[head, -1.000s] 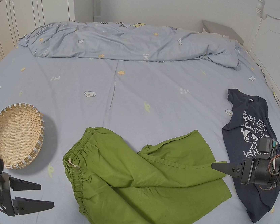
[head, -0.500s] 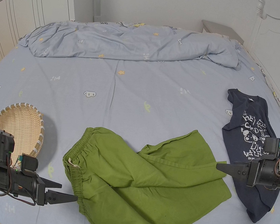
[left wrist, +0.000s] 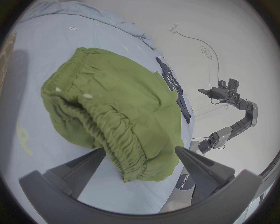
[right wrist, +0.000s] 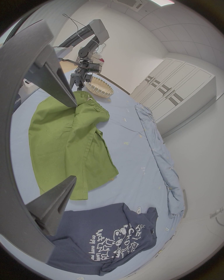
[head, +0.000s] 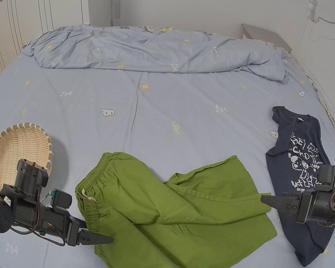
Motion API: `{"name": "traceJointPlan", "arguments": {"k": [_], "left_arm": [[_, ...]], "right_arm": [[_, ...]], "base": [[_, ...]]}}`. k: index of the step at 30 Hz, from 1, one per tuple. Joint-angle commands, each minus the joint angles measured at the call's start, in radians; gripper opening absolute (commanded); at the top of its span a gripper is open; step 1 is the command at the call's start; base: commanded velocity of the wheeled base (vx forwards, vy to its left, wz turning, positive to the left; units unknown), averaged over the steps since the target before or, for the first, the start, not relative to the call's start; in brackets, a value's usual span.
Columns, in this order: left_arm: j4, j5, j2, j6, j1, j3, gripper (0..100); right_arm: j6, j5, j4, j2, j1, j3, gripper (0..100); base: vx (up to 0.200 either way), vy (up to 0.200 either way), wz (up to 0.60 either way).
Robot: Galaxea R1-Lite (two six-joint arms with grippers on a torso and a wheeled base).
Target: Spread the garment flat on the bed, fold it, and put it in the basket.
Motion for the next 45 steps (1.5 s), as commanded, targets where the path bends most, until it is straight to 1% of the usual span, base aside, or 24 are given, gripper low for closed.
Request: {"name": "traceJointPlan", "arguments": {"k": [1,5,7,13,19,23,24,25,26,29,35,38,45], "left_arm": [[0.002,-0.03,0.017,-0.013,-0.03,-0.003,100],[0.0,-0.044,0.017,-0.019,-0.058,0.011,100],[0.0,-0.046,0.024,-0.019,-0.092,0.02,100],[-0.001,-0.044,0.069,-0.019,-0.118,0.004,100],[-0.001,-0.046,0.052,-0.019,-0.116,0.013,100],[-0.001,-0.055,-0.019,-0.025,-0.105,0.039,100],[-0.001,-0.07,-0.061,-0.033,-0.104,0.056,100],[-0.001,-0.07,-0.061,-0.033,-0.104,0.056,100],[-0.001,-0.092,-0.112,-0.043,-0.104,0.079,100],[-0.001,-0.104,-0.16,-0.049,-0.104,0.105,100],[-0.001,-0.105,-0.18,-0.049,-0.096,0.119,100],[-0.001,-0.105,-0.218,-0.051,-0.093,0.137,100],[-0.001,-0.141,-0.261,-0.083,-0.082,0.14,100]], "right_arm": [[0.0,0.002,-0.001,0.004,-0.019,0.0,100],[0.0,0.002,-0.001,0.006,-0.022,0.0,100],[0.0,0.002,-0.001,0.006,-0.022,0.002,100],[0.0,0.001,-0.001,0.003,-0.022,0.002,100],[0.0,0.001,-0.001,0.004,-0.022,0.002,100],[0.0,0.001,-0.001,0.006,-0.022,0.003,100],[0.0,0.001,-0.001,0.006,-0.022,0.003,100],[0.0,0.001,-0.001,0.006,-0.022,0.003,100],[0.0,0.002,-0.001,0.006,-0.022,0.003,100],[0.0,0.001,-0.001,0.004,-0.022,0.003,100],[0.0,0.001,-0.001,0.004,-0.022,0.003,100],[0.0,0.001,-0.001,0.004,-0.022,0.003,100],[0.0,0.001,-0.001,0.006,-0.022,0.003,100]], "base": [[0.0,0.0,0.0],[0.0,0.0,0.0],[0.0,0.0,0.0],[0.0,0.0,0.0],[0.0,0.0,0.0],[0.0,0.0,0.0],[0.0,0.0,0.0],[0.0,0.0,0.0],[0.0,0.0,0.0],[0.0,0.0,0.0],[0.0,0.0,0.0],[0.0,0.0,0.0],[0.0,0.0,0.0]]}}
